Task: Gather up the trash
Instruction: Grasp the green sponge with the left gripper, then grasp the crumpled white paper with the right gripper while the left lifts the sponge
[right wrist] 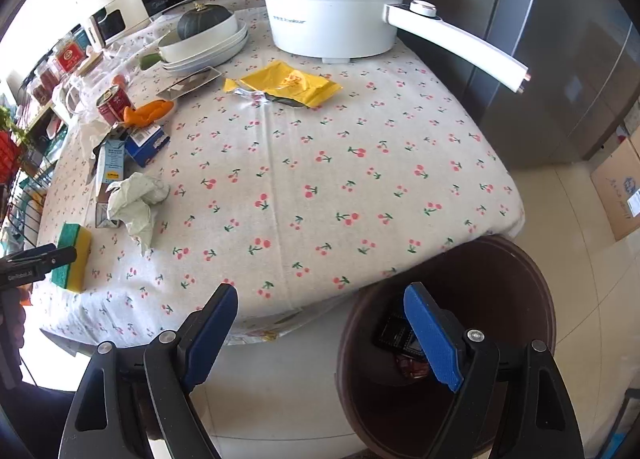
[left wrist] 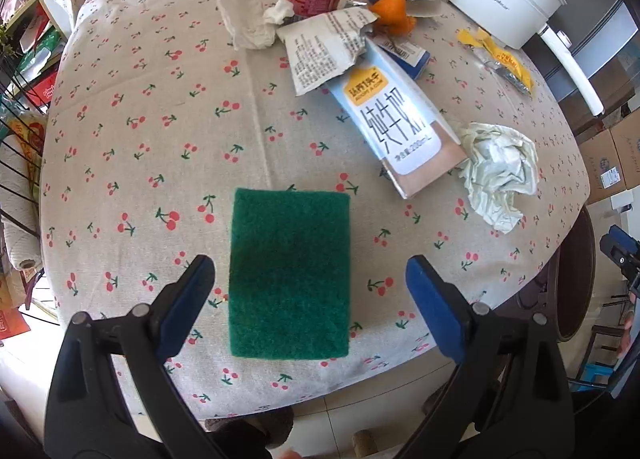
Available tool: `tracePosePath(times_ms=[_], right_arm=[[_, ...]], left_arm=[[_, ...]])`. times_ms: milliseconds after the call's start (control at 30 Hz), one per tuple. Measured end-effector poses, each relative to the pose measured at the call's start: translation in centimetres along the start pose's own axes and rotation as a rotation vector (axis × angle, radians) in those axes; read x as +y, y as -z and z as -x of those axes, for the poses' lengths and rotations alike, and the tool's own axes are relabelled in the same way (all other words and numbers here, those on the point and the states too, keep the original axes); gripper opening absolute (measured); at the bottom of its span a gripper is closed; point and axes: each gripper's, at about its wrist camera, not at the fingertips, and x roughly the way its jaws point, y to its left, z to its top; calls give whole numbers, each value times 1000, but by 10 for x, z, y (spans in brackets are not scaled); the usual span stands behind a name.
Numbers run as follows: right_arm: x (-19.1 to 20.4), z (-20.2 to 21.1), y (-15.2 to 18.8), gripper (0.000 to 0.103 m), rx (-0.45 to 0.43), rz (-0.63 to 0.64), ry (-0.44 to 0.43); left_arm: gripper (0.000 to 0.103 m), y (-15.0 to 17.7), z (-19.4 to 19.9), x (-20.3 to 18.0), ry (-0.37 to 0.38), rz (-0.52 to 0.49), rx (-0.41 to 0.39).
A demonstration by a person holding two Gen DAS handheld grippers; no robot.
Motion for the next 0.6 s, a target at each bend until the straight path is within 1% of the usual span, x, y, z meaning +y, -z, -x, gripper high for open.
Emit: tracePosePath(times_ms=[100,133,167,200,233,267,333,433,600], right_arm=[[18,-7,-6,87,11,21,-10],[24,-9,-8,87,15,29,-14],[30,-12,-9,87,18,36,-17],[36,-14,-11,88,21,44,-21],[43,-16,-13,88,24,51,-24],[49,-18,-15,88,26,57,-28],[61,-23,-19,88,28,68,-37],[81,-31,-24,88,35,80,-56],[112,-45,-33,88,50,100,-97]], left_arm=[[96,0,-8,6,21,32,37],[94,0,-9,6,30,36,38],[88,0,-8,5,38,37,35],[84,0,-7,4,46,34,31],[74,-1,-6,4,59,36,26],[69,-1,-5,4,65,41,22],[62,-1,-2,6,55,35,9],[62,-3,6,11,86,48,-26],[61,-2,27,18,112,50,-100]])
